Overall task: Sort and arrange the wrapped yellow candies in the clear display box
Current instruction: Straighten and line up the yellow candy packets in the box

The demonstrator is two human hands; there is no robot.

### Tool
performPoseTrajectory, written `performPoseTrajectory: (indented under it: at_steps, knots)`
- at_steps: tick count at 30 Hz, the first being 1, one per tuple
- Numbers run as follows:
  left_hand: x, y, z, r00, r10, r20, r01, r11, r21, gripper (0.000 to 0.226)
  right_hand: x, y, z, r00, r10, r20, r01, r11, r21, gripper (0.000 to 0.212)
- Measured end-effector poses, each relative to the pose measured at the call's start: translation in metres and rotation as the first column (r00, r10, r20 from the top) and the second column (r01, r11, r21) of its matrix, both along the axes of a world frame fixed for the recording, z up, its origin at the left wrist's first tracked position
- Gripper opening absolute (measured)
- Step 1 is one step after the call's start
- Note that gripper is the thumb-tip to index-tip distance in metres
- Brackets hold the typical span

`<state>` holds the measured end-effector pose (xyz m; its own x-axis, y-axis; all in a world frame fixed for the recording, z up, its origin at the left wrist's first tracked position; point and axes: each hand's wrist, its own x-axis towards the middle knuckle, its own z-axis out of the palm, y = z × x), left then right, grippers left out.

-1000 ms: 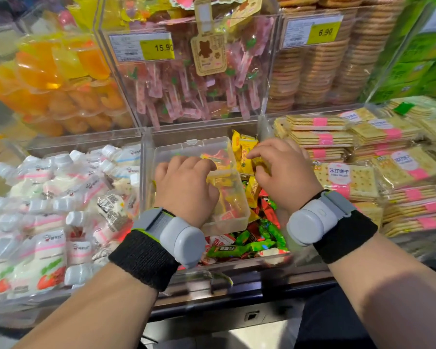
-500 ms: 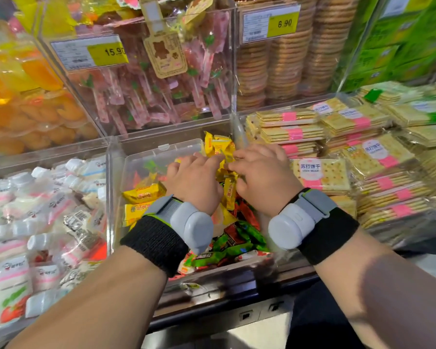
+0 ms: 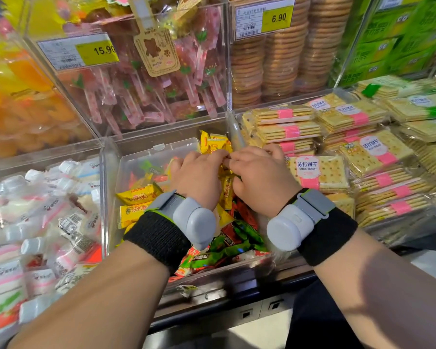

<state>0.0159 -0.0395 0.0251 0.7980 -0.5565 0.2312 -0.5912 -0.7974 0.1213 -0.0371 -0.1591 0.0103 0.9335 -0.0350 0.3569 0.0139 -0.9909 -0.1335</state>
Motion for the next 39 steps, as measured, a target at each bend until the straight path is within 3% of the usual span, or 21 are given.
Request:
performPoseTrajectory:
  at_steps: [15, 22, 29, 35, 39]
  knots:
    - [0.000, 0.024, 0.015, 0.978, -0.024, 0.205, 0.060, 0.983, -0.174, 0.018, -0.018, 0.011, 0.015, 0.995, 0.094, 0.028, -0.098, 0.981, 0.166, 0.037]
    - [-0.004, 0.042, 0.025, 0.972, -0.017, 0.236, 0.077, 0.966, -0.245, 0.011, -0.023, 0.022, 0.025, 0.978, 0.171, 0.116, -0.202, 0.905, 0.375, 0.036]
    - [-0.006, 0.067, 0.024, 0.993, 0.032, 0.112, 0.016, 0.915, -0.404, 0.007, -0.018, 0.037, 0.027, 0.979, 0.166, 0.116, -0.202, 0.834, 0.513, 0.031]
    - [-0.011, 0.080, 0.021, 0.998, 0.023, -0.064, -0.054, 0.833, -0.551, 0.007, -0.011, 0.042, 0.019, 0.991, 0.130, 0.005, -0.116, 0.863, 0.491, 0.028]
    - [-0.011, 0.094, 0.010, 0.989, 0.031, -0.145, -0.106, 0.831, -0.546, 0.012, -0.005, 0.049, 0.016, 0.989, 0.147, -0.019, -0.120, 0.868, 0.481, 0.020]
